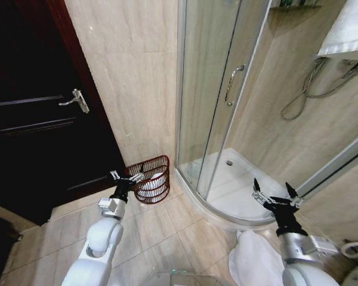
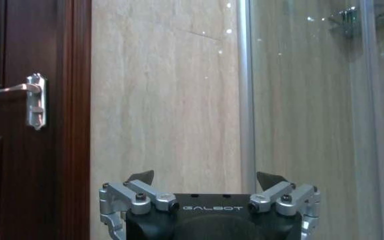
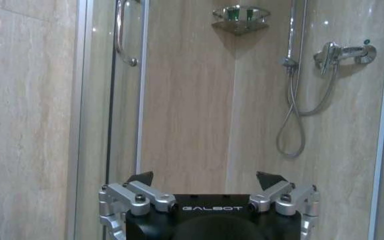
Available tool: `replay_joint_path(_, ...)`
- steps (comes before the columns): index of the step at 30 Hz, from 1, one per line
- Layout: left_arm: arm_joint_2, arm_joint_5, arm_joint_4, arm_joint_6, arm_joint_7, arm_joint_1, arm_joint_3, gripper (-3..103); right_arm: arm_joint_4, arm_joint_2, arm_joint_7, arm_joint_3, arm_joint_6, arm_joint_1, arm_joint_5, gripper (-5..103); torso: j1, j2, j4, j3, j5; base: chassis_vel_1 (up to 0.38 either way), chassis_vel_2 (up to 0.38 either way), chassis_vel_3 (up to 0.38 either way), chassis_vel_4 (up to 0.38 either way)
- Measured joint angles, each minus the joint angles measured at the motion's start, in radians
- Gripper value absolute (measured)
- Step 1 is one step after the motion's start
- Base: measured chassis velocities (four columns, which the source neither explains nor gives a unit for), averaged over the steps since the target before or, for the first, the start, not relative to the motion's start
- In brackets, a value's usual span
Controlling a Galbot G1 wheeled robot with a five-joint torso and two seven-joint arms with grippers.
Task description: Discard the used towel into the hamper.
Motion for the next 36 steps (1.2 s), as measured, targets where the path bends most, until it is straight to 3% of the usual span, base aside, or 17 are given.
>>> replay_joint_path(9, 0.01, 0.007, -0.007, 0.001, -0.017, 0.003, 0.036, 100, -0.017, 0.009, -0.003, 0.006, -0.019, 0.038, 0.024, 100, 0.0, 0.0, 0.0, 0.0, 0.0, 0.0, 0.0, 0.0, 0.0)
replay_joint_path(15, 0.04, -0.06, -0.045, 0.018, -0.017, 0.015, 0.01, 100, 0.013, 0.015, -0.014, 0.009, -0.049, 0.04, 0.01, 100, 0.0, 0.0, 0.0001, 0.0, 0.0, 0.0, 0.0, 0.0, 0.0)
replay_joint_path(23, 0.025, -0.061, -0.045, 0.023, -0.012, 0.001, 0.013, 100, 0.017, 0.009, -0.008, 0.004, -0.068, 0.061, 0.008, 100, 0.0, 0.0, 0.0, 0.0, 0.0001, 0.0, 0.0, 0.0, 0.0)
replay_joint_path(36, 0.016, -0.036, -0.04, -0.035, 0.0, 0.065, 0.011, 100, 0.032, 0.002, 0.001, 0.025, -0.04, 0.006, 0.021, 100, 0.0, 0.0, 0.0, 0.0, 0.0, 0.004, -0.003, -0.005, 0.003)
